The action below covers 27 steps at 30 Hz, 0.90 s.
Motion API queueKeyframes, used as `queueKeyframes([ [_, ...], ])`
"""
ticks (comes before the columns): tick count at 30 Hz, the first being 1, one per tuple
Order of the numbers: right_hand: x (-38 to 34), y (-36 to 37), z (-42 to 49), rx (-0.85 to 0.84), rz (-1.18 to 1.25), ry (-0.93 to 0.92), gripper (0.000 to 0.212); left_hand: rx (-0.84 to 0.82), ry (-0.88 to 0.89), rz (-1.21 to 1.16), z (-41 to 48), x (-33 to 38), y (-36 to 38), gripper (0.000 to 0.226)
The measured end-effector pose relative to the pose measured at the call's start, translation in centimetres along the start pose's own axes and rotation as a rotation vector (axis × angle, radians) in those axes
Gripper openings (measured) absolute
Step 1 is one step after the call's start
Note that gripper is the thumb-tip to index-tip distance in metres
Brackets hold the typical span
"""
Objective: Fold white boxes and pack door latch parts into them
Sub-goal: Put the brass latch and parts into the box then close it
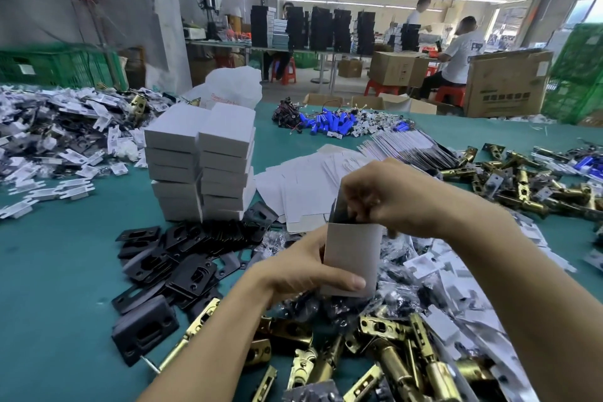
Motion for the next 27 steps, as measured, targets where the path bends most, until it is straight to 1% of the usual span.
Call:
queueKeyframes([
  [2, -0.1, 0.2, -0.4, -0.025, 0.036, -0.019, 0.034, -0.08, -0.017, 0.064, 0.0, 0.4, 0.4, 0.051],
  [3, -0.4, 0.3, -0.5, -0.033, 0.049, -0.037, 0.037, -0.079, -0.013, 0.087, 0.1, 0.7, 0.4, 0.05],
  [5, -0.7, 0.5, -0.6, -0.043, 0.054, -0.052, 0.038, -0.018, 0.014, 0.091, 0.3, 0.8, 0.2, 0.055],
  [7, -0.7, 0.6, -0.5, -0.038, 0.029, -0.032, 0.034, 0.036, 0.054, 0.059, 0.5, 0.5, 0.2, 0.058],
  [10, -1.0, 0.6, -0.3, -0.018, -0.101, -0.018, 0.034, 0.135, 0.094, 0.024, 0.8, 0.0, -0.4, 0.045],
  [12, -1.2, 0.5, 0.1, -0.019, -0.163, -0.004, 0.036, 0.172, 0.112, 0.032, 0.9, 0.1, -0.6, 0.039],
  [15, -1.1, 0.0, 0.3, 0.014, -0.216, 0.032, 0.03, 0.245, 0.148, 0.047, 0.8, 0.2, -1.2, 0.035],
  [18, -1.3, -0.6, -0.3, 0.093, -0.206, 0.043, 0.022, 0.338, 0.194, 0.054, 0.3, 0.5, -1.9, 0.035],
  [21, -1.4, -0.3, -0.3, 0.117, -0.219, 0.059, 0.027, 0.384, 0.205, 0.083, 0.1, 0.6, -1.9, 0.038],
  [23, -1.3, 0.4, 0.0, 0.098, -0.26, 0.071, 0.03, 0.404, 0.211, 0.124, 0.2, 0.7, -1.8, 0.041],
  [27, -1.3, 1.4, 0.6, 0.042, -0.312, 0.047, 0.027, 0.424, 0.191, 0.189, 0.4, 0.4, -1.7, 0.046],
])
Point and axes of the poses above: each hand's wrist, its own z-axis towards the middle knuckle, its own y-axis out of the palm, x = y × z, the point moved 8 cm from there along z, towards the middle knuckle, and after that the axes turned 7 degrees about -x, right-handed, at the moved point
